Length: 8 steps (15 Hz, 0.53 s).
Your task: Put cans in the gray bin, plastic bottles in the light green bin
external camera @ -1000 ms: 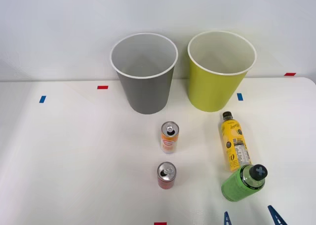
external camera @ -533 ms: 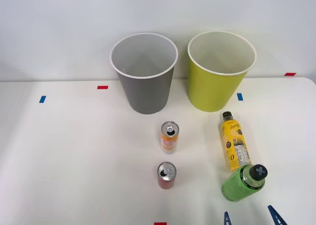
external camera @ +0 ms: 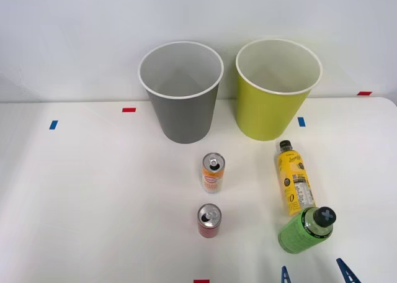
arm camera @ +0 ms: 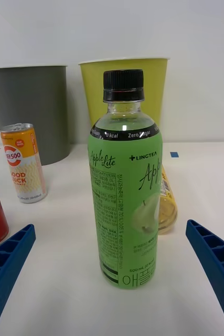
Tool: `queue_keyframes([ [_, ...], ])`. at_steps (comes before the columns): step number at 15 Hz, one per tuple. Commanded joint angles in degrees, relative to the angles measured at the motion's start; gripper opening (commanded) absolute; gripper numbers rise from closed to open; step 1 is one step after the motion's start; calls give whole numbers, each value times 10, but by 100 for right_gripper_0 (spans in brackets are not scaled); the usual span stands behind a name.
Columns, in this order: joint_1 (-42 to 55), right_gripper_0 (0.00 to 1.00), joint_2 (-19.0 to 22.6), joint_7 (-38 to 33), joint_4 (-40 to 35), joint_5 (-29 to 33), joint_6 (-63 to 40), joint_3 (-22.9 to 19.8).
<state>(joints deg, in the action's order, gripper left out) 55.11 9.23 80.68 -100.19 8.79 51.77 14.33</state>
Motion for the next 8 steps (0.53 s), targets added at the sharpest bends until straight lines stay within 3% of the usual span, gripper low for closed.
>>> queue_keyframes([
  [1, 0, 100, 0, 0, 0, 0, 0, 0],
  [5, -47, 100, -6, 6, 65, -15, 50, 3],
  [8, -54, 100, -4, 15, 64, -20, 60, -11],
])
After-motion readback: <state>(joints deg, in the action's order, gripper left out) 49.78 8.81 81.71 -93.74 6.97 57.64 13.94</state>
